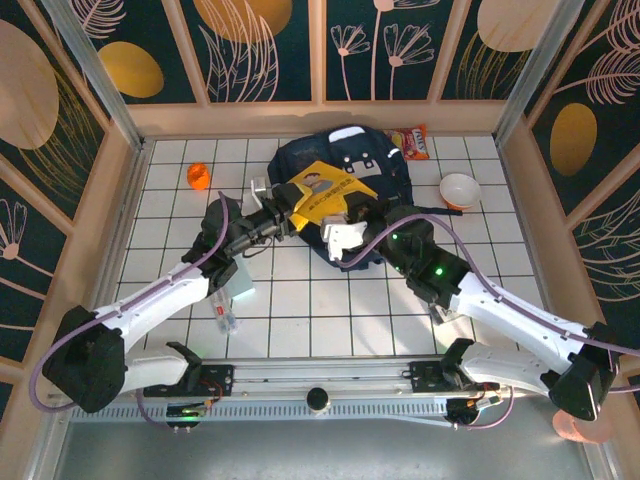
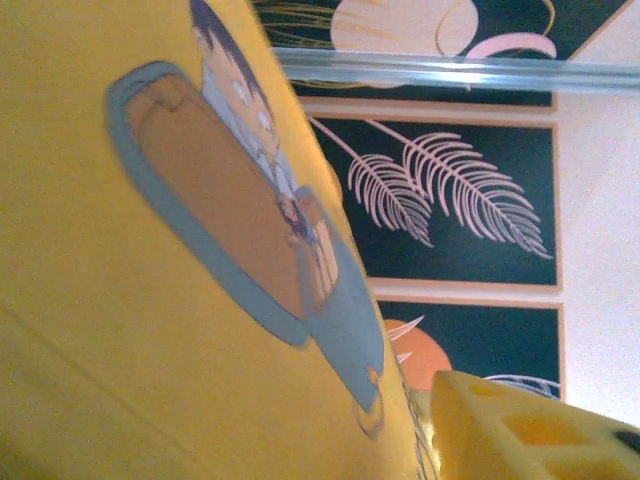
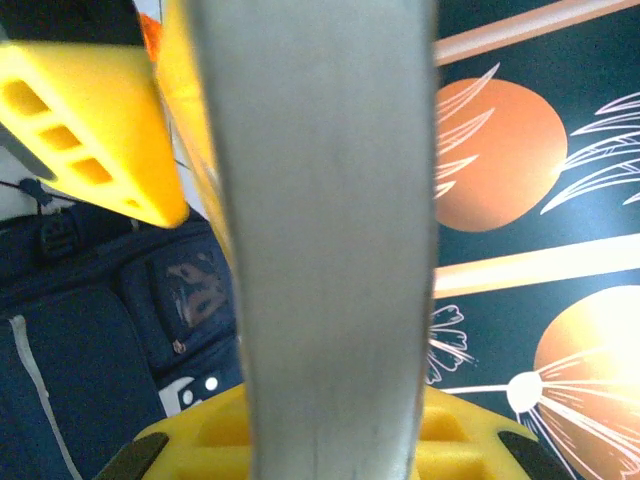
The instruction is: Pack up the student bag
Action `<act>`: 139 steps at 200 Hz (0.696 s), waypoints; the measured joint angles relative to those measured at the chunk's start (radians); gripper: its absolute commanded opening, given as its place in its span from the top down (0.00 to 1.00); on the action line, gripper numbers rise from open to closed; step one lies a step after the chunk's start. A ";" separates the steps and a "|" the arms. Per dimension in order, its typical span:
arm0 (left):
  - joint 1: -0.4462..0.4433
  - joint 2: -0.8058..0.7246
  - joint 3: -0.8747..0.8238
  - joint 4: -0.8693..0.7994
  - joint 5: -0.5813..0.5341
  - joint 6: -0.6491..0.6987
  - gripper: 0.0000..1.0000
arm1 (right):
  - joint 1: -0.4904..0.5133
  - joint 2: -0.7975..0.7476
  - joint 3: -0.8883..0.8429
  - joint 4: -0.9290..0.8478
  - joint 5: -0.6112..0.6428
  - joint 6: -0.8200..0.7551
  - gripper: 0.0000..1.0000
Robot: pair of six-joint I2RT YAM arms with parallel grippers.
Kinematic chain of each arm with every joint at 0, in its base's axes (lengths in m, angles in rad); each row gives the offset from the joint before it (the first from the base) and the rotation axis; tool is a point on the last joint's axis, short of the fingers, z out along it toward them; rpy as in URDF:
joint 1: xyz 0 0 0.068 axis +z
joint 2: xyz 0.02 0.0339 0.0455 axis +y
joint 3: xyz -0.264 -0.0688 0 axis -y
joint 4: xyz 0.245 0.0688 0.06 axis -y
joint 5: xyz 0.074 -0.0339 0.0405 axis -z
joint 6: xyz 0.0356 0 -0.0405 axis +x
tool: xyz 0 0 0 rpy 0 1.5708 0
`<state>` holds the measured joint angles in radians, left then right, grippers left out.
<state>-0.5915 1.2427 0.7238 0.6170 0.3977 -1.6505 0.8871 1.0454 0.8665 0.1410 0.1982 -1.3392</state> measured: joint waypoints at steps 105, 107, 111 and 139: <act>-0.003 0.104 0.003 0.147 -0.255 0.180 1.00 | -0.461 -0.129 0.098 -0.284 -0.394 1.371 0.22; -0.003 0.111 0.003 0.153 -0.255 0.181 1.00 | -0.462 -0.134 0.095 -0.281 -0.406 1.407 0.22; -0.003 0.124 0.003 0.160 -0.254 0.181 1.00 | -0.462 -0.139 0.089 -0.273 -0.425 1.469 0.22; -0.003 0.185 0.003 0.195 -0.249 0.181 1.00 | -0.460 -0.139 0.020 -0.194 -0.558 1.907 0.21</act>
<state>-0.5949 1.4273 0.7273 0.8116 0.1490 -1.4696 0.4267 0.9066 0.8867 -0.0532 -0.3599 0.5678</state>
